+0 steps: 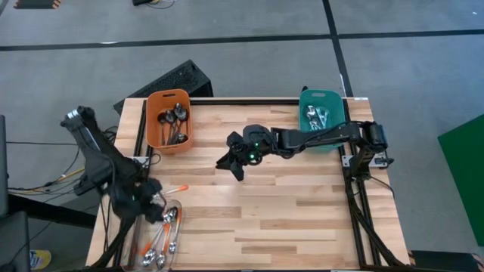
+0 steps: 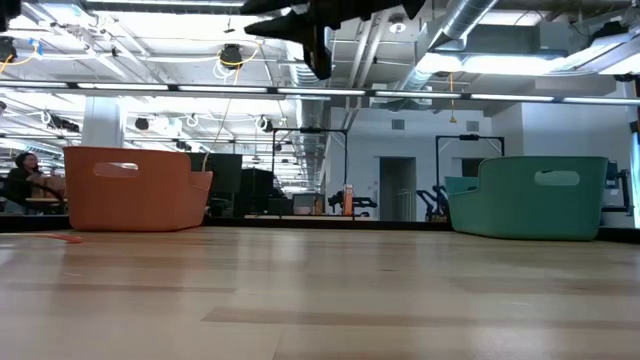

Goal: Sort silverware by color (type)
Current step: Put the orange spoon into the transparent bin

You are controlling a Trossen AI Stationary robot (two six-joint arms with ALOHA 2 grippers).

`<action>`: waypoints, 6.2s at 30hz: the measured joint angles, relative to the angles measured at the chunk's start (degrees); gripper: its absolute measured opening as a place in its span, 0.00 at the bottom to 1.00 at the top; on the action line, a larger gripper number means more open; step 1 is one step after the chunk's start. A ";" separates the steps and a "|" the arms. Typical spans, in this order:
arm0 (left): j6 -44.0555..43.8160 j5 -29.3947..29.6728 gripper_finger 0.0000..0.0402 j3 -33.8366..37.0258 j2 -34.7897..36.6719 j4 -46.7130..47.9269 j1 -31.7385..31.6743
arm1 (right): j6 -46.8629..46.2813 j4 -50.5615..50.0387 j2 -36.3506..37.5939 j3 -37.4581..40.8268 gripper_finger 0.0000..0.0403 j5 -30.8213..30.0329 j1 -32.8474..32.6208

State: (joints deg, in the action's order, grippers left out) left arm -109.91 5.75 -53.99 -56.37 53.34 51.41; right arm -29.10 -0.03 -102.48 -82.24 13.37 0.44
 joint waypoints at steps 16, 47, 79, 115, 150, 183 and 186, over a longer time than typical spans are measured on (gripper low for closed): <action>52.68 -7.33 0.38 -1.78 -5.37 6.21 -39.46 | 7.28 0.62 0.02 -0.02 0.30 4.77 7.00; 79.84 -16.58 0.38 14.35 -25.43 -1.43 -43.68 | 22.09 -7.34 0.02 -0.04 0.30 4.70 13.23; 81.12 -13.17 0.38 12.57 -29.95 0.27 -46.96 | 21.94 -7.94 0.02 -0.04 0.30 4.74 11.41; 82.68 -6.71 0.38 12.84 -29.32 -1.46 -41.81 | 21.39 -9.16 0.02 -0.02 0.30 4.61 9.21; 87.02 -11.97 0.38 12.52 -29.56 -2.32 -51.93 | 18.44 -10.47 0.02 0.00 0.30 4.52 8.05; 81.02 -6.46 0.01 -11.52 -21.52 -12.01 -52.43 | 2.33 -28.48 15.22 -0.04 0.21 -9.59 6.90; 78.32 -7.44 0.01 -13.61 -19.79 -13.95 -51.88 | 1.46 -26.72 14.42 0.05 0.25 -8.15 3.82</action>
State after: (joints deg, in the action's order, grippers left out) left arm -31.59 -1.68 -67.59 -76.17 39.38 -0.47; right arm -27.64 -26.76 -88.05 -82.18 5.21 4.26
